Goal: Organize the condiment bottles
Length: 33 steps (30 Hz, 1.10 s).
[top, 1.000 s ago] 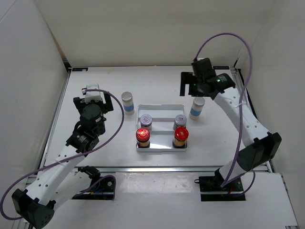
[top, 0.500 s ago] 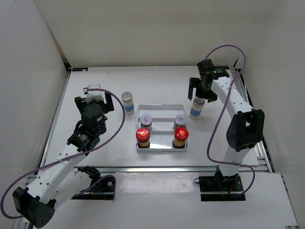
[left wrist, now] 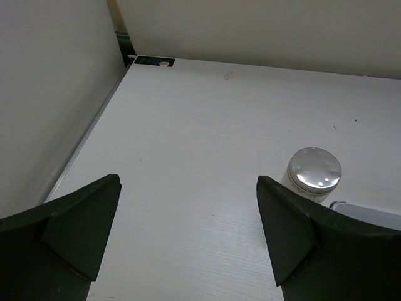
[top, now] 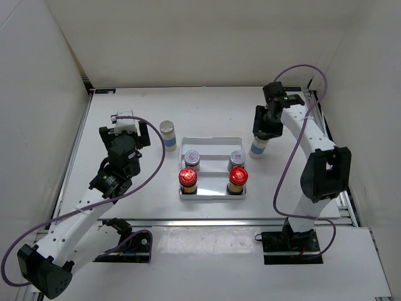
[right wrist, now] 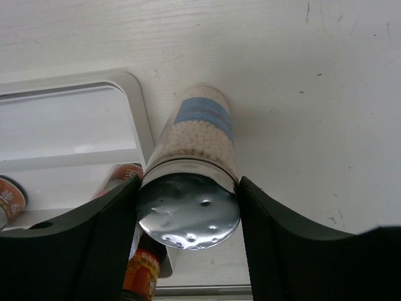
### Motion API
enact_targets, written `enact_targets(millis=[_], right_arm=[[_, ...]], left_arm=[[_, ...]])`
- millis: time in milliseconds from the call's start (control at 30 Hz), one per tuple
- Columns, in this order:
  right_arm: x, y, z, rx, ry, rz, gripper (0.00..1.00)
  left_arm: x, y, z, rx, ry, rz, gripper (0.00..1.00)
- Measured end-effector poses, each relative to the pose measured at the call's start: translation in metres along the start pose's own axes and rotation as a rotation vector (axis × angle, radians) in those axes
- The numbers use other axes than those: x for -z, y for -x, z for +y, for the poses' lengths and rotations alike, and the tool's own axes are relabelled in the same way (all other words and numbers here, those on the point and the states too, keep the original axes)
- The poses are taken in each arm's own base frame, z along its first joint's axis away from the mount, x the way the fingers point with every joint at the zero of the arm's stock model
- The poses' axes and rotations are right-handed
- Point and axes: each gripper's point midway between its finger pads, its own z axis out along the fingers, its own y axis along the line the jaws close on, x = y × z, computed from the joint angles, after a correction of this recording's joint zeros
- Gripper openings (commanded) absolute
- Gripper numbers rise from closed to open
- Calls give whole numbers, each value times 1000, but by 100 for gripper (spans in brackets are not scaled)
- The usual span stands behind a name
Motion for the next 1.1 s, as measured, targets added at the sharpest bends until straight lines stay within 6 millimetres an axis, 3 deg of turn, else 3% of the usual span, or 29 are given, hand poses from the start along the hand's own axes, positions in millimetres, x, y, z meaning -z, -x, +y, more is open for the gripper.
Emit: enact_targets(millis=[133, 233, 367, 467, 567, 800, 1100], right_arm=[[29, -8, -7, -13, -14, -54, 0], [70, 0, -6, -12, -3, -171, 0], [120, 6, 12, 22, 67, -302, 0], [134, 7, 32, 61, 124, -339, 0], [127, -1, 51, 113, 152, -311, 0], [87, -16, 93, 224, 177, -219, 0], [40, -17, 101, 240, 140, -161, 0]], left_arm=[[0, 0, 0, -2, -1, 1, 100], [-1, -1, -1, -5, -4, 4, 100], [-3, -4, -5, -13, -12, 13, 100], [-4, -7, -7, -19, -20, 19, 100], [-5, -9, -9, -24, -23, 25, 100], [-6, -11, -11, -31, -26, 31, 100], [-6, -12, -11, -33, -26, 34, 100]])
